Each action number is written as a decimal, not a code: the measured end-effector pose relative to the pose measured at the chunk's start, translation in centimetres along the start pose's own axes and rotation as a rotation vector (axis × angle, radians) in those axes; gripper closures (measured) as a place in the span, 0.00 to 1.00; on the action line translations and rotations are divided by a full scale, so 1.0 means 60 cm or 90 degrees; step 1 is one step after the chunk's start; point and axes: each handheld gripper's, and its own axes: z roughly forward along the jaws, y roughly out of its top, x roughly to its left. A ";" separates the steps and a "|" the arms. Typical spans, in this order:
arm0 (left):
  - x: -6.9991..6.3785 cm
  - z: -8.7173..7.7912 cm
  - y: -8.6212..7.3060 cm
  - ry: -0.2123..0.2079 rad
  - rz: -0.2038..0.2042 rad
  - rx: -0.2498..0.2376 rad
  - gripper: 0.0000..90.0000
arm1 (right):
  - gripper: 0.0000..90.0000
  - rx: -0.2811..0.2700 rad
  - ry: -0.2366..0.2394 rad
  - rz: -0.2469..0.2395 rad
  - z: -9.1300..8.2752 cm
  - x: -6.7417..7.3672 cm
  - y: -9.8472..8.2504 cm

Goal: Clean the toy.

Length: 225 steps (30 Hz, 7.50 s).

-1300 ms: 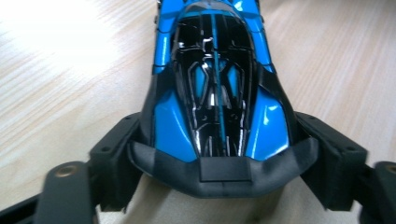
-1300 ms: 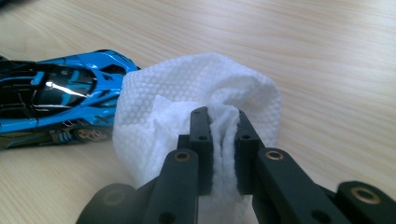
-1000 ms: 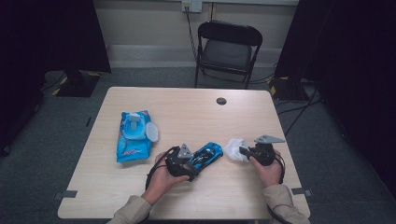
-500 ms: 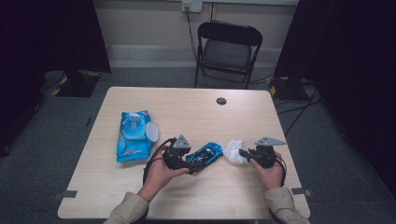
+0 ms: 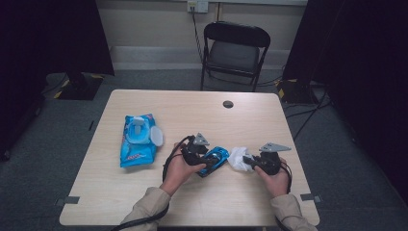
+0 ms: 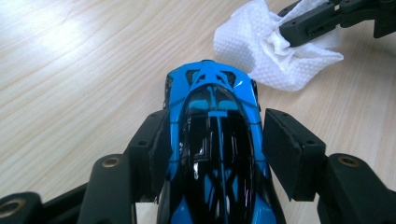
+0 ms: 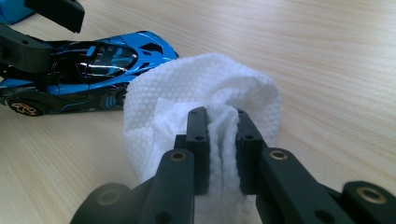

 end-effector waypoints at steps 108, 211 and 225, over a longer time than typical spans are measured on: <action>-0.011 0.014 -0.006 0.027 0.028 0.028 0.49 | 0.92 -0.016 0.061 -0.041 -0.038 0.041 0.020; -0.014 0.015 -0.005 0.033 0.026 0.032 0.49 | 0.93 0.081 0.173 -0.196 0.075 0.203 0.014; -0.014 0.015 -0.004 0.033 0.028 0.032 0.49 | 0.92 0.081 0.201 -0.221 0.079 0.226 0.014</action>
